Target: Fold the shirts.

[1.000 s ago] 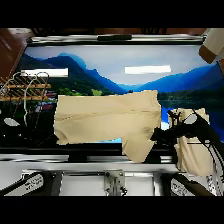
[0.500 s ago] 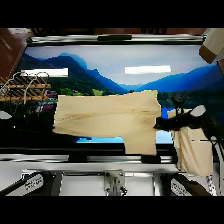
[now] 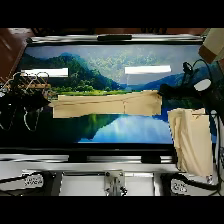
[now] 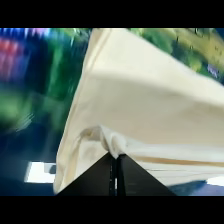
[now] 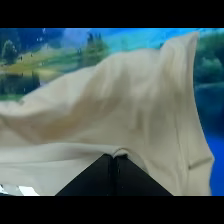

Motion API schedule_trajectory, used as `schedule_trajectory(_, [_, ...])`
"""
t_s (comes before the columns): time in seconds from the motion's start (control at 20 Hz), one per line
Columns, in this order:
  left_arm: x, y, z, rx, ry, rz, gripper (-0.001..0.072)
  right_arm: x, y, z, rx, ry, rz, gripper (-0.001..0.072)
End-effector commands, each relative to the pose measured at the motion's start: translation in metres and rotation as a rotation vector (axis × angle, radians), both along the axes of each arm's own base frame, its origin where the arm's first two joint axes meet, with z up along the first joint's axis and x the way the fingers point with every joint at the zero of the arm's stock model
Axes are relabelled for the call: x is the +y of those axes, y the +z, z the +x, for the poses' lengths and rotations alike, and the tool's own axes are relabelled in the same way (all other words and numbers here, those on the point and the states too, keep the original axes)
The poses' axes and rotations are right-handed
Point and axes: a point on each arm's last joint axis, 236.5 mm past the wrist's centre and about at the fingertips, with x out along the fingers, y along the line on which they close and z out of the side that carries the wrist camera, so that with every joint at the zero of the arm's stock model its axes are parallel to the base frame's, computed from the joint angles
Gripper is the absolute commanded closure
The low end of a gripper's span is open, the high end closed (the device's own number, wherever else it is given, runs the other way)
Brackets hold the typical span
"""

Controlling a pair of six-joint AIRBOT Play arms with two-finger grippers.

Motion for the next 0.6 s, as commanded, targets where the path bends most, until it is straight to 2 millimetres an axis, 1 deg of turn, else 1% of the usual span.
schedule_trajectory(0.0, [-0.011,-0.021,0.029,0.037,0.043,-0.106,0.0674,0.014,-0.021,0.048,-0.023,-0.043,0.037,0.0648])
schedule_trajectory(0.05, [-0.013,-0.029,0.030,0.051,0.039,-0.110,0.0674,0.018,-0.032,0.053,-0.009,-0.047,0.033,0.0647])
schedule_trajectory(0.1, [-0.015,-0.035,0.031,0.060,0.040,-0.110,0.0674,0.019,-0.044,0.052,0.020,-0.058,0.038,0.0647])
schedule_trajectory(0.15, [-0.017,-0.039,0.031,0.069,0.034,-0.112,0.0654,0.019,-0.054,0.050,0.049,-0.066,0.043,0.0631])
schedule_trajectory(0.2, [-0.018,-0.042,0.031,0.073,0.031,-0.113,0.0490,0.020,-0.059,0.048,0.065,-0.062,0.045,0.0485])
schedule_trajectory(0.25, [-0.018,-0.041,0.031,0.072,0.028,-0.114,0.0286,0.020,-0.060,0.046,0.070,-0.053,0.043,0.0200])
schedule_trajectory(0.3, [-0.020,-0.036,0.030,0.062,-0.004,-0.110,0.0237,0.017,-0.058,0.042,0.071,-0.014,0.023,0.0122])
schedule_trajectory(0.35, [-0.021,-0.029,0.028,0.045,-0.064,-0.105,0.0237,0.011,-0.054,0.035,0.077,0.031,-0.015,0.0122])
schedule_trajectory(0.4, [-0.022,-0.021,0.026,0.039,-0.098,-0.109,0.0238,-0.002,-0.052,0.026,0.099,0.067,-0.079,0.0122])
schedule_trajectory(0.5, [-0.022,-0.007,0.024,0.033,-0.127,-0.122,0.0239,-0.035,-0.054,0.009,0.157,0.087,-0.217,0.0048])
schedule_trajectory(0.55, [-0.024,0.001,0.023,0.025,-0.140,-0.123,0.0238,-0.047,-0.058,0.000,0.197,0.088,-0.252,0.0049])
